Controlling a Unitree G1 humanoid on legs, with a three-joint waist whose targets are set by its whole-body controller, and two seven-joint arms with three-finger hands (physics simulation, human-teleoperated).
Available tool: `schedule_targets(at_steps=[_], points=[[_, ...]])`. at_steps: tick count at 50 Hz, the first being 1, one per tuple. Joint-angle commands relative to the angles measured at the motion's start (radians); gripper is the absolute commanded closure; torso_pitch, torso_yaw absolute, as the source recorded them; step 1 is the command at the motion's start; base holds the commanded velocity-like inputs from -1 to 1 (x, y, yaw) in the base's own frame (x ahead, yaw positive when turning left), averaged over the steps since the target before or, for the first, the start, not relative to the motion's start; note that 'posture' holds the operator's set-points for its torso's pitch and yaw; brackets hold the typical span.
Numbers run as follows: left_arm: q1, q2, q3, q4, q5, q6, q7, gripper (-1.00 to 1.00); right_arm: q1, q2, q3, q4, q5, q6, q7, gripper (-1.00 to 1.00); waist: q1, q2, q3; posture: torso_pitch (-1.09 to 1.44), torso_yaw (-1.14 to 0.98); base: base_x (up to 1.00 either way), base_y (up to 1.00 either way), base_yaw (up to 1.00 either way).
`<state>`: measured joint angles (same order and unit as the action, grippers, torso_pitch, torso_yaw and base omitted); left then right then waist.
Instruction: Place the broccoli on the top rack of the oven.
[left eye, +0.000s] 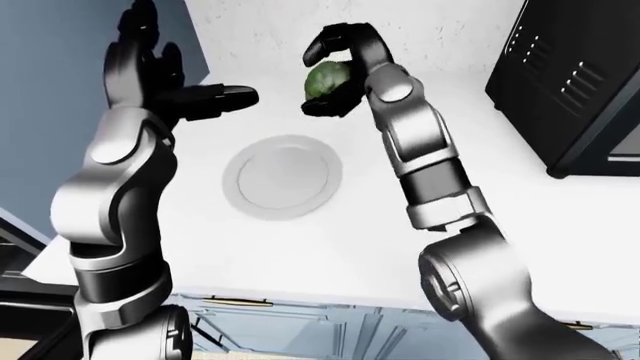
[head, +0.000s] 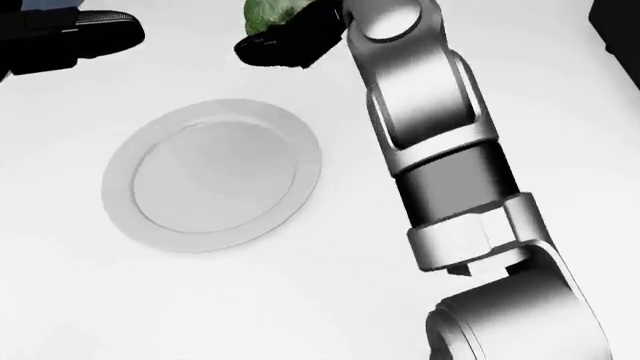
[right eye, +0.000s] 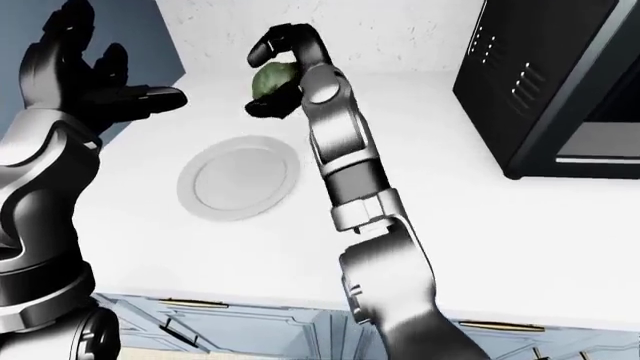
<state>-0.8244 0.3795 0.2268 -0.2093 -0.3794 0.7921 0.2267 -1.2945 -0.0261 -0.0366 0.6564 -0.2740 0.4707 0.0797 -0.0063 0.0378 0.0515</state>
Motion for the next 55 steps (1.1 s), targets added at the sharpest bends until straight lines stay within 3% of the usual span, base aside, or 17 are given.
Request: schedule_targets(at_steps=[1,25,33,36,39,41,43,44,45,46,48,51,53,54,55], points=[[-0.033,0.011,0.008,-0.029,0.003,-0.024,-0.002,-1.0,-0.034,-0.023,-0.011,-0.1,0.044,0.045,-0.019,1.0,0.0,0.003,-0.033,0.0,0.0,0.0,0.0,0.0],[-0.033,-0.001,0.001,-0.036,0.021,-0.014,-0.016,-1.0,0.231,-0.236,-0.114,-1.026,0.283,0.699,-0.115,1.0,0.013,-0.026,-0.026,0.0,0.0,0.0,0.0,0.0],[-0.03,-0.002,0.002,-0.035,0.024,-0.018,-0.018,-1.0,0.219,-0.267,-0.125,-1.077,0.326,0.755,-0.147,1.0,0.011,-0.026,-0.024,0.0,0.0,0.0,0.0,0.0],[-0.026,-0.006,-0.002,-0.032,0.028,-0.023,-0.02,-1.0,0.242,-0.274,-0.133,-1.109,0.338,0.769,-0.151,1.0,0.006,-0.024,-0.074,0.0,0.0,-0.52,0.05,0.0],[-0.026,-0.007,-0.001,-0.034,0.03,-0.021,-0.021,-1.0,0.255,-0.279,-0.137,-1.13,0.349,0.776,-0.155,1.0,0.009,-0.027,-0.051,0.0,0.0,-0.38,0.04,0.0],[-0.025,-0.007,0.0,-0.035,0.03,-0.02,-0.021,-1.0,0.255,-0.281,-0.143,-1.127,0.357,0.772,-0.159,1.0,0.007,-0.02,-0.021,0.0,0.0,0.0,0.0,0.0],[-0.026,-0.008,0.0,-0.036,0.031,-0.018,-0.021,-1.0,0.254,-0.285,-0.144,-1.13,0.364,0.775,-0.165,1.0,0.006,-0.021,-0.017,0.0,0.0,0.0,0.0,0.0],[-0.026,-0.008,0.0,-0.037,0.031,-0.017,-0.02,-1.0,0.257,-0.287,-0.141,-1.129,0.367,0.775,-0.166,1.0,0.004,-0.015,-0.017,0.0,0.0,-0.38,0.0,0.0],[-0.026,-0.008,0.0,-0.037,0.031,-0.017,-0.021,-1.0,0.259,-0.288,-0.143,-1.13,0.369,0.775,-0.168,1.0,0.001,-0.013,-0.051,0.0,0.0,-0.54,0.0,0.0],[-0.026,-0.008,0.0,-0.034,0.032,-0.02,-0.021,-1.0,0.261,-0.289,-0.145,-1.132,0.372,0.774,-0.169,1.0,-0.003,-0.01,-0.061,0.0,0.0,-0.55,0.0,0.0],[-0.026,-0.008,0.0,-0.038,0.031,-0.017,-0.02,-1.0,0.271,-0.293,-0.148,-1.133,0.376,0.766,-0.171,1.0,-0.003,-0.009,-0.063,0.0,0.0,-0.44,0.0,0.0],[-0.025,-0.009,-0.001,-0.032,0.033,-0.022,-0.023,-1.0,0.274,-0.296,-0.152,-1.136,0.383,0.764,-0.175,1.0,-0.002,-0.039,-0.059,0.0,0.0,-0.3,0.0,0.0],[-0.026,-0.008,0.0,-0.034,0.032,-0.02,-0.022,-1.0,0.28,-0.296,-0.152,-1.138,0.388,0.758,-0.178,1.0,0.01,-0.081,-0.045,0.0,0.0,-0.14,0.0,0.0],[-0.025,-0.008,0.001,-0.036,0.032,-0.019,-0.023,-1.0,0.284,-0.295,-0.155,-1.143,0.392,0.759,-0.18,1.0,0.022,-0.085,-0.024,0.0,0.0,0.0,0.0,0.0],[-0.025,-0.008,0.001,-0.036,0.032,-0.019,-0.022,-1.0,0.29,-0.295,-0.158,-1.148,0.396,0.757,-0.181,1.0,0.018,-0.062,-0.016,0.0,0.0,0.0,0.0,0.0]])
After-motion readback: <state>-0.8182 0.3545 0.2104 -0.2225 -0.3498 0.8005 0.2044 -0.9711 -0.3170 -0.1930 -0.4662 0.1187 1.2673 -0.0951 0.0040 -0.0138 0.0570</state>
